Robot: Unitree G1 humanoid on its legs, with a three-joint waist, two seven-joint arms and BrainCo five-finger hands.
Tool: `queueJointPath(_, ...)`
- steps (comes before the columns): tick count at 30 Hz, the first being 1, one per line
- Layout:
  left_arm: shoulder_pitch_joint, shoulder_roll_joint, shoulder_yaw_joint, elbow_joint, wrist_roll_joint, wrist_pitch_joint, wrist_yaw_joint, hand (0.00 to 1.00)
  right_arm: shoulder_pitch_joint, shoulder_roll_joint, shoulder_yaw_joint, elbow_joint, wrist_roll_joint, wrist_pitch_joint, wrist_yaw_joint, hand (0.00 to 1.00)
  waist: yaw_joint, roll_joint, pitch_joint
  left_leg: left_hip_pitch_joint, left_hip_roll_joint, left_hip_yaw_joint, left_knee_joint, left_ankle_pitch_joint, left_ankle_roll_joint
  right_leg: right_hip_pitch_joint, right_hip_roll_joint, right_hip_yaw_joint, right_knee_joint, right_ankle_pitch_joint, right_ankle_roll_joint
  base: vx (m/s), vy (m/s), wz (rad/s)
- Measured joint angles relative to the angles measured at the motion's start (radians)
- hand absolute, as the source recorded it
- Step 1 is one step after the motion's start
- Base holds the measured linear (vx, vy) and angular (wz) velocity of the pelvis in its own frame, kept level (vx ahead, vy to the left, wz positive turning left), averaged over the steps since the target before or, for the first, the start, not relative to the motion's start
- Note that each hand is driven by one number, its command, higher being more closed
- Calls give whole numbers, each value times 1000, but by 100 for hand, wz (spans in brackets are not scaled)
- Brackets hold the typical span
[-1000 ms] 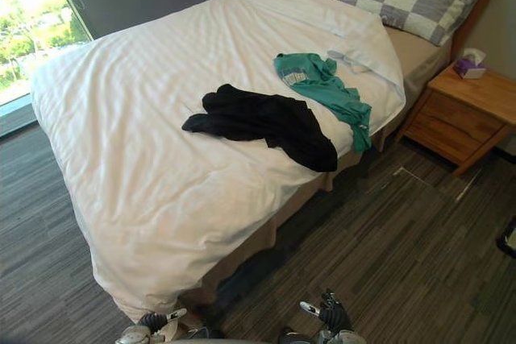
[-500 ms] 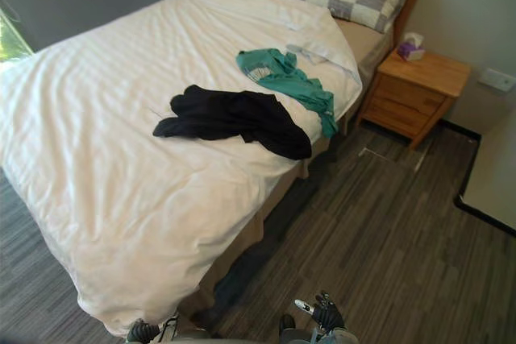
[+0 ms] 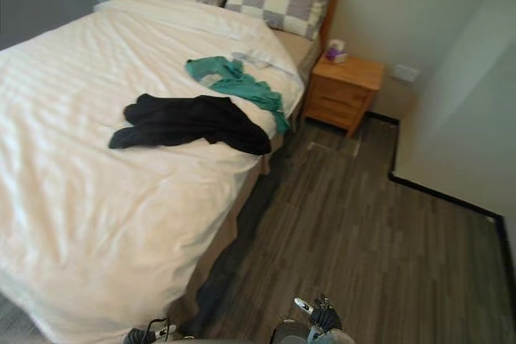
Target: Tidy the bed and pick cloth on bed and put in laundry
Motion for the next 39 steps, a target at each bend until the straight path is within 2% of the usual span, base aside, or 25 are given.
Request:
queueJointPath(2,-7,-6,-14,2,5,36,5,0,-4,-25,-1,-2,-1,-1,0,0,-17,20,6,-9,5,-3,-3,5,7,-2,34,27,-48,41,-6,-40,-71,-72)
queueJointPath(3,-17,-7,-24,2,9,58,5,0,-4,-43,2,9,-4,3,0,0,-12,30,8,-9,6,-2,-3,5,7,12,56,52,-96,77,-5,-85,-40,-58)
queueJointPath(4,-22,-6,-27,2,9,72,4,0,-1,-46,2,15,-5,4,0,0,-10,30,8,-8,6,0,-3,4,7,22,68,67,-129,100,-2,-150,12,-72)
queueJointPath(5,-30,-6,-27,-1,6,104,3,0,1,-42,3,15,-12,5,1,0,0,24,4,-10,10,15,-8,1,13,53,92,102,-236,165,13,-200,5,-84)
queueJointPath(6,-21,-4,-25,0,-3,134,-1,0,-4,-38,4,14,-24,7,2,0,10,38,1,-15,37,72,-8,2,25,63,94,99,-278,163,-6,-185,5,-83)
queueJointPath(7,-23,-3,-22,0,-9,148,-5,0,-17,-34,2,11,-23,8,6,0,9,35,2,-13,43,85,0,4,24,54,88,83,-238,139,-18,-69,5,-78)
queueJointPath(8,-17,7,-21,-1,-30,183,-19,0,-6,-32,6,12,-48,9,19,0,-7,16,-14,3,47,113,2,8,14,76,73,55,-194,106,2,10,15,-54)
queueJointPath(9,-15,9,-20,1,-44,190,-20,0,2,-33,6,13,-60,10,26,0,-1,14,-15,12,48,124,2,5,8,102,74,57,-239,115,4,16,11,-57)
queueJointPath(12,-11,5,-18,2,-83,208,-21,0,6,-38,5,13,-85,21,40,0,-1,17,-15,25,38,139,-22,4,-13,149,98,85,-390,206,-2,-78,-33,-44)
queueJointPath(14,-15,-4,-15,3,-100,209,-21,0,16,-48,1,14,-96,22,43,0,-6,24,-13,27,24,104,-37,1,-23,139,102,99,-391,206,-3,-69,-10,-21)
queueJointPath(15,-37,-26,47,79,-150,208,-17,0,11,-69,-16,53,-141,20,78,0,-14,45,4,66,17,-20,-52,11,-20,178,122,68,-391,188,-6,-21,-2,-4)
queueJointPath(20,-36,-26,48,80,-151,207,-17,0,14,-69,-17,54,-141,20,78,0,-14,45,4,66,17,-21,-52,11,-20,178,122,67,-391,188,-6,0,0,0)
queueJointPath(23,-22,-28,56,81,-166,143,-19,0,23,-66,-21,58,-136,-2,82,0,-14,43,7,64,10,-27,-52,11,-19,178,120,67,-391,187,-5,0,0,2)
queueJointPath(30,24,-32,62,82,-189,-96,-45,0,51,-39,-50,66,-61,-105,158,0,-12,30,17,59,0,-30,-51,9,-17,169,120,85,-391,184,1,0,0,-4)
queueJointPath(31,27,-33,65,82,-190,-113,-46,0,51,-38,-50,69,-61,-115,164,0,-12,29,17,59,0,-27,-51,8,-16,167,121,92,-391,184,1,-7,9,-28)
queueJointPath(32,31,-39,80,83,-198,-150,-47,0,51,-37,-49,74,-62,-133,182,0,-12,29,16,59,9,-7,-46,-10,-30,158,125,110,-391,185,2,-7,9,-27)
queueJointPath(33,32,-42,87,83,-198,-153,-47,0,51,-37,-49,74,-62,-134,185,0,-11,29,16,59,10,-1,-43,-14,-34,156,126,114,-391,186,2,-11,11,-56)
queueJointPath(35,47,-60,133,79,-197,-167,-44,0,50,-38,-46,72,-63,-143,198,0,-10,42,11,42,40,58,1,-65,-98,136,141,131,-391,172,-15,-3,-13,-76)
queueJointPath(36,65,-86,170,77,-198,-174,-39,0,47,-52,-43,61,-62,-144,206,0,-5,75,-4,25,93,110,48,-104,-159,119,171,94,-332,154,-46,93,-51,-103)
queueJointPath(37,89,-95,177,67,-199,-191,-40,0,52,-49,-33,42,-67,-146,206,0,0,83,-3,1,124,81,175,-103,-149,86,175,47,-191,88,-54,235,-119,-113)
queueJointPath(38,95,-87,182,45,-199,-194,-41,0,58,-45,-22,40,-67,-146,206,0,4,61,-6,-37,134,49,286,-101,-134,80,166,37,-170,39,-57,270,-166,-97)
queueJointPath(39,86,-99,184,18,-198,-194,-41,0,82,-49,-4,11,-64,-146,209,0,7,77,-6,-138,166,-56,522,-79,-92,94,177,53,-178,18,-74,264,-152,-92)
